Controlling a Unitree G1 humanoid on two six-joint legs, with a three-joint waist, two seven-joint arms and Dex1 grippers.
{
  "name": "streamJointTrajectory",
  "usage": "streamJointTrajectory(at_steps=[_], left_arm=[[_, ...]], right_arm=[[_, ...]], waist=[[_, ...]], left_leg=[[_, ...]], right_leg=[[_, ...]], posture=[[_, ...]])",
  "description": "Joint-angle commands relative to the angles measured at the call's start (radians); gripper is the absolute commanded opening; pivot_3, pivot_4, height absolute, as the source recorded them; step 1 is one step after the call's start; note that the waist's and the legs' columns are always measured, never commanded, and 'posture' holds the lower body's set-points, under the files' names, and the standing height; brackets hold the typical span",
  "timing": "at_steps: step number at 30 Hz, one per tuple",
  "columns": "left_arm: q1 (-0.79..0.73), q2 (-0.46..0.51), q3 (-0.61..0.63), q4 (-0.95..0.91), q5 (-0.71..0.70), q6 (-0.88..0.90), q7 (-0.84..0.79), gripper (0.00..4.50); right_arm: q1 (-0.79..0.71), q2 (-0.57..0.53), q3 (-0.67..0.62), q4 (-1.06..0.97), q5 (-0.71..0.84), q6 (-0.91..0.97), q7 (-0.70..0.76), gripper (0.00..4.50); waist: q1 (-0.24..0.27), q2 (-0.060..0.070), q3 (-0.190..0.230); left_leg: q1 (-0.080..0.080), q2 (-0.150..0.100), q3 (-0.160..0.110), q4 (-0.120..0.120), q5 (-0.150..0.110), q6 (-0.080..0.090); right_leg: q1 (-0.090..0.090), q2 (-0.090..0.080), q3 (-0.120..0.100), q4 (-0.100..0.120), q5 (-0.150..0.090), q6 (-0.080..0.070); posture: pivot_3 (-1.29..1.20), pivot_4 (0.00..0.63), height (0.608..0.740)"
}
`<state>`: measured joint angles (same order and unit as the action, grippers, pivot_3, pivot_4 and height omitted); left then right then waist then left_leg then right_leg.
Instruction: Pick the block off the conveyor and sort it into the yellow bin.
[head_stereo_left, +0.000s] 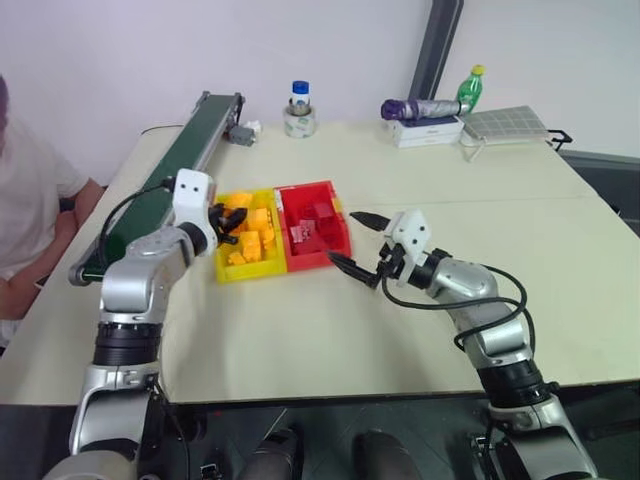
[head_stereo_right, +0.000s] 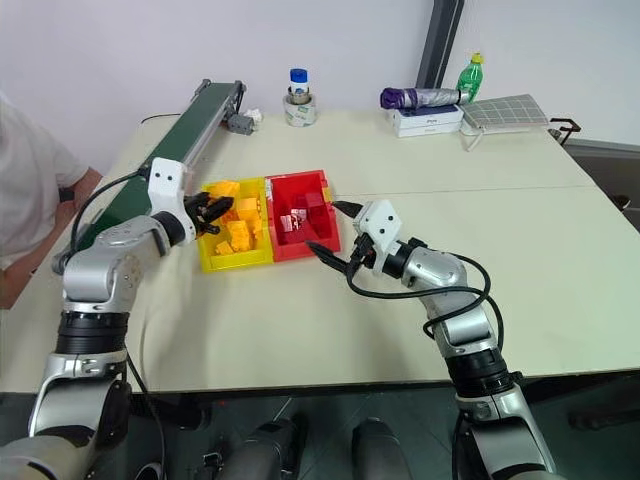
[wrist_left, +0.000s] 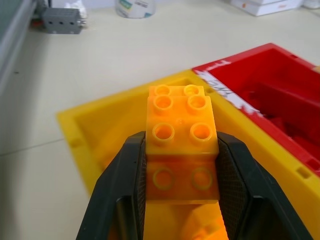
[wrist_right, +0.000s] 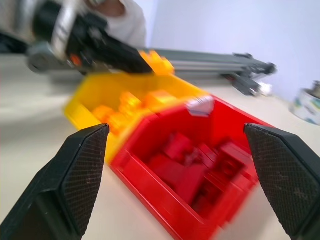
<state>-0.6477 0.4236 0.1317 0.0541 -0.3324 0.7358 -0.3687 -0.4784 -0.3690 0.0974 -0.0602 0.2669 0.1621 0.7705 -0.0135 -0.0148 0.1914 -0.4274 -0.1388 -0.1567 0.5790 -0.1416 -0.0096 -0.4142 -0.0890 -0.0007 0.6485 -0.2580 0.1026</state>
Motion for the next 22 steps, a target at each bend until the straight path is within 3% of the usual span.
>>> streamJointTrajectory(at_steps=[1, 4, 5, 11, 17, 22], left_arm=[[0.004, -0.002, 0.02, -0.027, -0.002, -0.035, 0.002, 2.85], [0.004, 0.0, 0.022, -0.024, 0.01, -0.074, 0.005, 4.3], [0.001, -0.003, 0.039, -0.032, -0.004, -0.077, 0.004, 4.44], [0.04, 0.101, 0.182, -0.145, -0.237, 0.035, -0.184, 4.44], [0.24, 0.265, 0.147, -0.182, -0.183, -0.068, -0.348, 4.44], [0.294, 0.271, 0.144, -0.16, -0.129, -0.161, -0.336, 4.44]], right_arm=[[-0.003, 0.0, -0.025, -0.055, 0.032, 0.001, 0.002, 4.5], [0.0, -0.005, -0.02, -0.054, 0.029, -0.001, 0.001, 4.5], [0.001, -0.005, -0.02, -0.055, 0.029, 0.0, -0.001, 4.5], [0.002, -0.016, -0.021, -0.058, 0.029, 0.006, 0.006, 4.5], [0.001, -0.025, -0.025, -0.062, 0.033, 0.011, 0.005, 4.5], [0.004, -0.025, -0.021, -0.061, 0.034, 0.011, 0.005, 4.5]], waist=[[0.0, 0.0, 0.0], [0.001, 0.0, 0.0], [0.001, 0.0, 0.0], [-0.006, 0.0, 0.0], [-0.002, 0.001, 0.0], [0.009, 0.001, 0.0]], left_leg=[[0.0, 0.0, 0.0, 0.0, 0.0, 0.0], [0.0, 0.0, 0.0, 0.0, 0.0, 0.0], [0.0, 0.0, 0.0, 0.0, 0.0, 0.0], [0.0, 0.0, 0.0, -0.001, 0.0, 0.0], [0.0, 0.001, 0.001, -0.002, 0.0, 0.0], [0.0, 0.001, 0.001, -0.001, 0.0, 0.0]], right_leg=[[0.0, 0.0, 0.0, 0.0, 0.0, 0.0], [0.0, 0.0, 0.0, 0.0, 0.0, 0.0], [0.0, 0.0, 0.0, 0.0, 0.0, 0.0], [-0.001, 0.0, 0.0, 0.0, 0.0, 0.0], [-0.001, 0.0, 0.001, 0.0, -0.001, -0.002], [0.0, -0.001, 0.001, -0.002, -0.002, -0.006]], posture=[[0.0, 0.15, 0.74], [0.0, 0.15, 0.74], [0.0, 0.15, 0.74], [0.0, 0.15, 0.74], [0.0, 0.15, 0.74], [0.0, 0.15, 0.74]])
